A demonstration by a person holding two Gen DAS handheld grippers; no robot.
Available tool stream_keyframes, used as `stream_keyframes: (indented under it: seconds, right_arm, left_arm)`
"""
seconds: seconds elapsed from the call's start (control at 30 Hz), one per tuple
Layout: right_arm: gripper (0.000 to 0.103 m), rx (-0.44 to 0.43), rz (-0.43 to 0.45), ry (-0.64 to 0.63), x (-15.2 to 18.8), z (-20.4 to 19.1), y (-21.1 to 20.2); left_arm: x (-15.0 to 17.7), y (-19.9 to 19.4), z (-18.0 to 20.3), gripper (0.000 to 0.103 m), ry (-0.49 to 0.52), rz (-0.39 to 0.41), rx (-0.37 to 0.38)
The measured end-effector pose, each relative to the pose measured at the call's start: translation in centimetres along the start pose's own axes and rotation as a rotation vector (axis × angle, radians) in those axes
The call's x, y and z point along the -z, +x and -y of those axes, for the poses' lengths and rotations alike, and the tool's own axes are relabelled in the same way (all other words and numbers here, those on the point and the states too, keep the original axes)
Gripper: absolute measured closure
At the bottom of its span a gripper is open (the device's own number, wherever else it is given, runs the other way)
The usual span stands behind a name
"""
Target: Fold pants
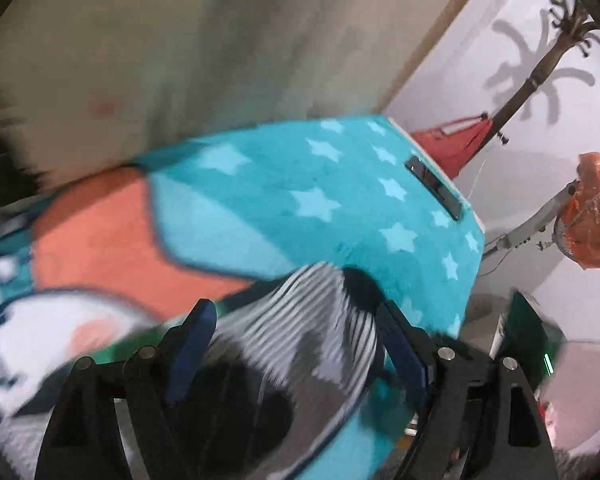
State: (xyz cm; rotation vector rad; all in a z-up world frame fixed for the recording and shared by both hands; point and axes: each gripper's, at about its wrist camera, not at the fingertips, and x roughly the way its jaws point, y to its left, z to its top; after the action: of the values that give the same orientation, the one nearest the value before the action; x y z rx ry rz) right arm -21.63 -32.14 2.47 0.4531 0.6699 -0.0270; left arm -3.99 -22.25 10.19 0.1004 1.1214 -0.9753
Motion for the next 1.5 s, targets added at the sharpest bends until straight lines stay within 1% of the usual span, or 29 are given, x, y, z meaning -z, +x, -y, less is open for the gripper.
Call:
stream_keyframes:
  seconds: [0.07, 0.13, 0.27, 0.3, 0.33, 0.37, 0.4, 0.43, 0.47, 0.5, 0.53, 0.57, 0.6, 0.63, 0.73, 0.8, 0.87, 0.9, 0.97, 1.0, 1.07, 1.13, 1.17, 1.2, 1.27, 1.33, 1.37, 1.43, 1.5]
  right_arm:
    - [0.052, 0.016, -0.009, -0.009, 0.0, -0.3, 0.4]
    - [0.052, 0.015, -0.011, -0.007, 0.0, -0.4, 0.5]
    - [0.044, -0.001, -0.011, 0.007, 0.2, -0.3, 0.7]
    - [0.043, -0.008, -0.01, 0.014, 0.3, -0.2, 0.8]
    - [0.04, -0.015, -0.006, 0.022, 0.3, -0.1, 0.9]
    - [0.038, -0.026, -0.001, 0.032, 0.3, 0.0, 0.9]
    - [0.038, -0.044, 0.006, 0.048, 0.3, 0.1, 0.9]
    - [0.038, -0.053, 0.009, 0.058, 0.3, 0.2, 1.0]
    - [0.038, -0.062, 0.013, 0.071, 0.2, 0.3, 1.0]
    - [0.038, -0.067, 0.017, 0.074, 0.1, 0.3, 1.1]
    - [0.04, -0.067, 0.013, 0.07, 0.0, 0.2, 1.2]
    - [0.06, -0.068, 0.007, 0.056, -0.1, 0.0, 1.4]
    - [0.075, -0.063, -0.001, 0.037, -0.3, -0.4, 1.7]
    - [0.087, -0.06, -0.016, 0.026, -0.5, -0.7, 1.9]
    - [0.088, -0.112, -0.003, -0.014, -1.1, -2.3, 1.4]
    - [0.088, -0.138, 0.026, -0.096, -1.4, -4.6, 0.8]
    - [0.088, -0.163, 0.031, -0.171, -1.2, -6.7, 0.7]
    - [0.087, -0.178, 0.026, -0.214, -0.8, -8.0, 0.9]
    - [0.081, -0.201, -0.001, -0.314, 0.1, -10.8, 1.9]
    - [0.079, -0.209, -0.014, -0.341, 0.5, -11.5, 2.5]
    - [0.068, -0.252, -0.076, -0.413, 1.7, -13.5, 4.5]
    - [0.066, -0.271, -0.166, -0.463, 2.9, -15.2, 6.5]
    - [0.062, -0.258, -0.174, -0.481, 3.3, -15.6, 6.8]
    - [0.061, -0.249, -0.163, -0.502, 3.3, -15.9, 6.5]
    - [0.061, -0.288, -0.166, -0.494, 2.5, -15.8, 4.9]
    - [0.061, -0.332, -0.134, -0.449, 1.2, -15.3, 2.9]
    - [0.062, -0.33, -0.107, -0.435, 0.3, -15.2, 2.2]
    - [0.062, -0.265, -0.07, -0.422, -1.3, -15.3, 1.7]
    - [0.066, -0.229, -0.07, -0.412, -2.0, -15.5, 3.0]
  left_arm:
    - [-1.6, 3.3, 0.8, 0.018, 0.021, -0.037, -0.009]
    - [-2.4, 6.0, 1.6, 0.018, 0.045, -0.086, 0.008]
    - [-2.2, 9.6, 3.1, 0.018, 0.103, -0.166, 0.007]
    - [-2.0, 10.2, 3.4, 0.018, 0.116, -0.177, -0.003]
    - [-1.9, 10.3, 3.8, 0.018, 0.139, -0.16, -0.022]
    - [-1.7, 10.4, 4.2, 0.018, 0.154, -0.169, -0.022]
    - [-1.5, 10.3, 4.4, 0.021, 0.158, -0.164, -0.035]
    - [-1.5, 10.2, 4.4, 0.04, 0.159, -0.161, -0.041]
    - [-1.4, 10.1, 4.4, 0.063, 0.166, -0.164, -0.042]
    - [-1.4, 10.1, 4.3, 0.066, 0.168, -0.164, -0.05]
    - [-1.2, 9.9, 4.1, 0.069, 0.168, -0.156, -0.055]
    - [-1.1, 9.8, 4.0, 0.074, 0.168, -0.152, -0.055]
    - [-1.0, 9.4, 3.8, 0.076, 0.165, -0.144, -0.057]
    - [-0.9, 8.7, 3.5, 0.076, 0.156, -0.129, -0.054]
    - [-0.6, 6.0, 2.6, 0.077, 0.115, -0.072, -0.03]
    - [-0.1, 3.1, 1.4, 0.077, 0.086, -0.012, -0.032]
    - [1.1, -0.1, -0.6, 0.076, 0.036, 0.058, -0.064]
    - [1.5, -0.9, -1.3, 0.075, 0.009, 0.083, -0.087]
    - [3.3, -3.3, -4.5, 0.058, -0.083, 0.134, -0.142]
    - [3.8, -3.9, -5.5, 0.056, -0.115, 0.144, -0.143]
    - [6.0, -5.9, -8.7, 0.055, -0.218, 0.164, -0.123]
    - [8.0, -7.6, -10.4, 0.054, -0.279, 0.186, -0.126]
    - [9.2, -8.9, -11.1, 0.05, -0.304, 0.204, -0.148]
    - [10.1, -9.7, -11.3, 0.048, -0.316, 0.22, -0.165]
    - [12.8, -12.4, -12.0, 0.04, -0.344, 0.275, -0.221]
    - [14.7, -14.5, -12.5, 0.038, -0.353, 0.327, -0.253]
    - [15.6, -15.4, -12.9, 0.038, -0.364, 0.352, -0.27]
    - [17.3, -17.2, -13.9, 0.038, -0.407, 0.411, -0.313]
    - [19.2, -18.9, -15.6, 0.038, -0.476, 0.475, -0.351]
